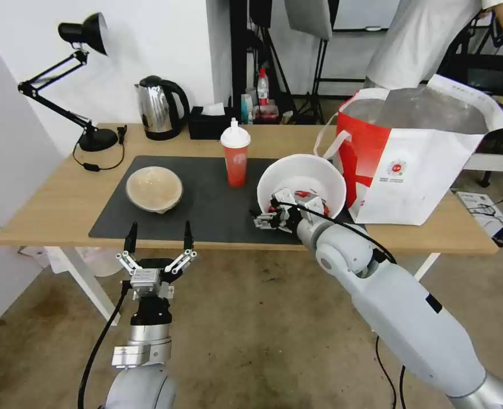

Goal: Pick up the trash from the table and place it into the takeout bag.

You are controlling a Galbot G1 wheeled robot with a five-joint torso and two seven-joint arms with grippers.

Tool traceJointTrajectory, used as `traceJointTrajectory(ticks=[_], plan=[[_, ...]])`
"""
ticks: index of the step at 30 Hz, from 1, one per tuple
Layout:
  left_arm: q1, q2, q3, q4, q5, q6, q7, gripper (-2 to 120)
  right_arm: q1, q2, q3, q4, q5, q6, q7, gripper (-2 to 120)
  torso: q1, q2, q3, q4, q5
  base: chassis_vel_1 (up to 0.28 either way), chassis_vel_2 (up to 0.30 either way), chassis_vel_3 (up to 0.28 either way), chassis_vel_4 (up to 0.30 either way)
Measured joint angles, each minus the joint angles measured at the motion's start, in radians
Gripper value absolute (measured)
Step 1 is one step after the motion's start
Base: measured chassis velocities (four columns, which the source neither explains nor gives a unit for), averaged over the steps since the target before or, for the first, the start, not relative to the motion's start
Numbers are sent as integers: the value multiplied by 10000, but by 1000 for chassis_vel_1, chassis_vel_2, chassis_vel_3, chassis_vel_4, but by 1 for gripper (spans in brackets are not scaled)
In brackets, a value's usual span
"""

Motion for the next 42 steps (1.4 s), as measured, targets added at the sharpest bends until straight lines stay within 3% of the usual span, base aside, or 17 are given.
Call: traceJointTrajectory(ticks=[7,19,42], plan=[[3,-75,-11,46,25,-6,0,100,62,-32,26,-7,8,178,-30,41,0,0,0,0,0,0,0,0,0],[28,-134,-37,65,40,-6,1,100,180,-61,26,6,11,220,-44,1,0,0,0,0,0,0,0,0,0],[81,-149,-42,-10,51,-7,5,100,326,-391,196,541,-52,207,-78,0,3,0,0,1,1,0,0,0,0]])
